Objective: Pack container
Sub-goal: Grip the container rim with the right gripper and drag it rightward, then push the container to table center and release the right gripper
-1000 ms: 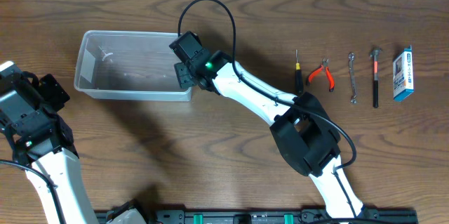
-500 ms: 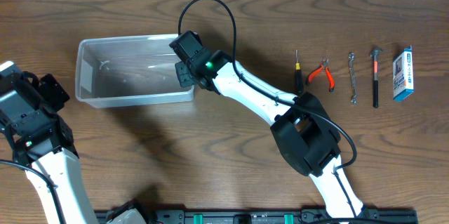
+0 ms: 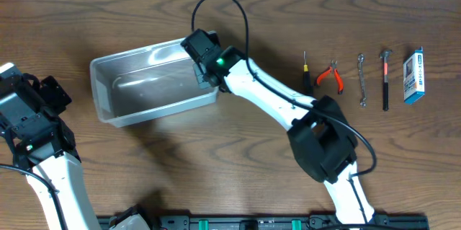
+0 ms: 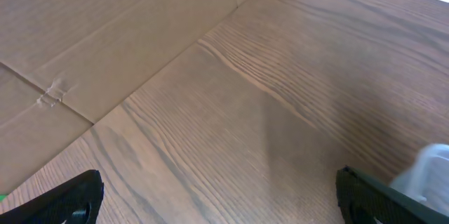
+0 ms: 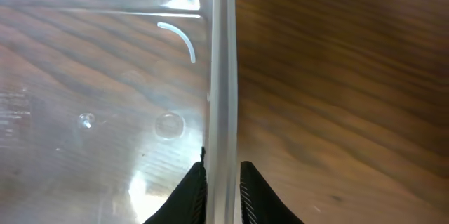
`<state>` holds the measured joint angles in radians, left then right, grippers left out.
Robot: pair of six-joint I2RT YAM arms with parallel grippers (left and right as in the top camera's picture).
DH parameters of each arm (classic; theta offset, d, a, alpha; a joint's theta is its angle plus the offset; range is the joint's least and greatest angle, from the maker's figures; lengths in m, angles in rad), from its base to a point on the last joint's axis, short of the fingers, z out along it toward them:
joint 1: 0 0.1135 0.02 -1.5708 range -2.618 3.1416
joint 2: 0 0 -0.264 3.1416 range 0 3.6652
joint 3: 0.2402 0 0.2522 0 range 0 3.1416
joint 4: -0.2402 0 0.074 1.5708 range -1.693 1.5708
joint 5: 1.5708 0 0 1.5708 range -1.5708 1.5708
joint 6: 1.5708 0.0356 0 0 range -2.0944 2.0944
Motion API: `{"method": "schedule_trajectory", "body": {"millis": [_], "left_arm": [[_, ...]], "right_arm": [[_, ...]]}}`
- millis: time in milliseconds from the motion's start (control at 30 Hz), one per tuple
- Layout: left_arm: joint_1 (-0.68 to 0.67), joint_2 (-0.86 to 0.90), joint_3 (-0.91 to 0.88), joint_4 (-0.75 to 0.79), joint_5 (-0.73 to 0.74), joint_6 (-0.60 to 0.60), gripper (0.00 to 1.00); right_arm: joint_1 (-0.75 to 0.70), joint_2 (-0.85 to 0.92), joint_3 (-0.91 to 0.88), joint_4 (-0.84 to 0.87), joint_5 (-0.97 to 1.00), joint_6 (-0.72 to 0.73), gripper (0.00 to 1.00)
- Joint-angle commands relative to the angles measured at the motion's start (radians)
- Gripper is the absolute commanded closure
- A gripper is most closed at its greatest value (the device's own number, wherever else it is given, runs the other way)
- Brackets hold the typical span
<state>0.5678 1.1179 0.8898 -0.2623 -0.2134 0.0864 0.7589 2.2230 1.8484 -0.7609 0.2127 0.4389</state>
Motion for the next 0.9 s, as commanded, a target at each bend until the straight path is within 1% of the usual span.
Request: {"method": "schedule_trajectory", "body": {"millis": [0, 100, 233, 400, 500, 767, 867], "left_arm": [[0.005, 0.005, 0.018, 0.000, -0.008, 0.014, 0.02], [0.005, 0.005, 0.018, 0.000, -0.008, 0.014, 0.02], [0.005, 0.005, 0.018, 0.000, -0.008, 0.014, 0.02], [0.005, 0.005, 0.018, 0.000, -0.008, 0.014, 0.02], [0.005, 0.005, 0.018, 0.000, -0.008, 0.014, 0.02], [0.005, 0.005, 0.018, 0.000, -0.008, 0.014, 0.02], [0.005, 0.005, 0.018, 0.000, -0.008, 0.014, 0.02]], "right_arm": [[-0.046, -0.064, 0.018, -0.061, 0.053, 0.000, 0.88], [-0.084, -0.064, 0.018, -0.150, 0.048, 0.055, 0.99], [-0.143, -0.064, 0.018, -0.259, 0.041, 0.093, 0.99], [-0.191, -0.064, 0.018, -0.337, 0.042, 0.116, 0.99], [-0.213, -0.064, 0.018, -0.386, 0.042, 0.153, 0.99], [-0.251, -0.064, 0.015, -0.467, 0.054, 0.159, 0.99], [-0.270, -0.064, 0.012, -0.486, 0.094, 0.160, 0.98]]}}
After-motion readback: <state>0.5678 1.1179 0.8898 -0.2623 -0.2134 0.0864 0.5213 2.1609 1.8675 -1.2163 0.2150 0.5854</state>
